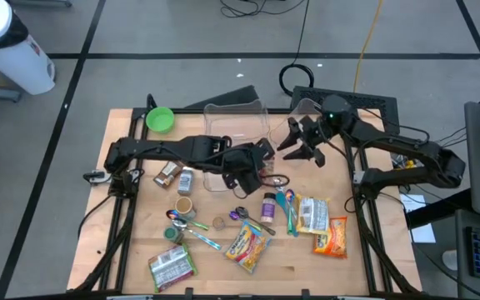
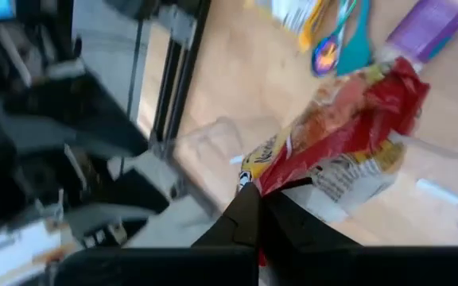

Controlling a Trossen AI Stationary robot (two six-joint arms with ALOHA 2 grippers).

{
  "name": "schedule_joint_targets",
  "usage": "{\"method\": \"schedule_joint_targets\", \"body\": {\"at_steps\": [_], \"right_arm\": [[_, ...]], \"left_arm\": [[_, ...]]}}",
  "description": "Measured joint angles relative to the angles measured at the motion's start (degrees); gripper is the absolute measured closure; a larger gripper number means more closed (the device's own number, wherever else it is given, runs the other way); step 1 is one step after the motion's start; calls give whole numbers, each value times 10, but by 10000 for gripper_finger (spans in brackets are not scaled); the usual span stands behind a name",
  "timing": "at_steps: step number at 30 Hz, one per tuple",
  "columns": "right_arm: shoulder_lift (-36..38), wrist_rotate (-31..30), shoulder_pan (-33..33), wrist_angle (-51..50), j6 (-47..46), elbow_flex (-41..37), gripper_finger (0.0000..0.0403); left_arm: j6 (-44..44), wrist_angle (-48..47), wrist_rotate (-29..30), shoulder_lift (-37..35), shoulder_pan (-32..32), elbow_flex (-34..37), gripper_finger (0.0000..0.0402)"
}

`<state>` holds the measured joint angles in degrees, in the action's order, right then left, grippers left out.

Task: Pick & Place Food Item
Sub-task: Put the red noodle pack into the top left transparent bin

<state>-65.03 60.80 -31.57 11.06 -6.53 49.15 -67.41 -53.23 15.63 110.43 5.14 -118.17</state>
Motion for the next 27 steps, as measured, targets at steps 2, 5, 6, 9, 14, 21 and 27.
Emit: {"method": "schedule_joint_targets", "body": {"at_steps": [2, 5, 6, 9, 14, 21, 27], "right_arm": [[-13, 26, 1, 34, -27, 0, 234], [-34, 39, 5, 89, -69, 0, 234], [-42, 39, 7, 105, -82, 0, 234], [-64, 48, 9, 141, -115, 0, 234], [-99, 70, 16, 201, -163, 0, 234], [-127, 71, 38, 251, -194, 7, 234], [-139, 70, 52, 254, -196, 11, 234]], "left_arm": [[-4, 4, -12, 0, 2, 0, 400], [-13, 7, -22, 0, 2, 0, 400], [-13, 9, -22, 0, 2, 0, 400], [-15, 17, -23, 0, 0, 0, 399], [-15, 42, -32, 0, -2, 0, 399], [-21, 41, -38, 0, -8, 0, 400], [-24, 42, -43, 0, -13, 0, 400]]}}
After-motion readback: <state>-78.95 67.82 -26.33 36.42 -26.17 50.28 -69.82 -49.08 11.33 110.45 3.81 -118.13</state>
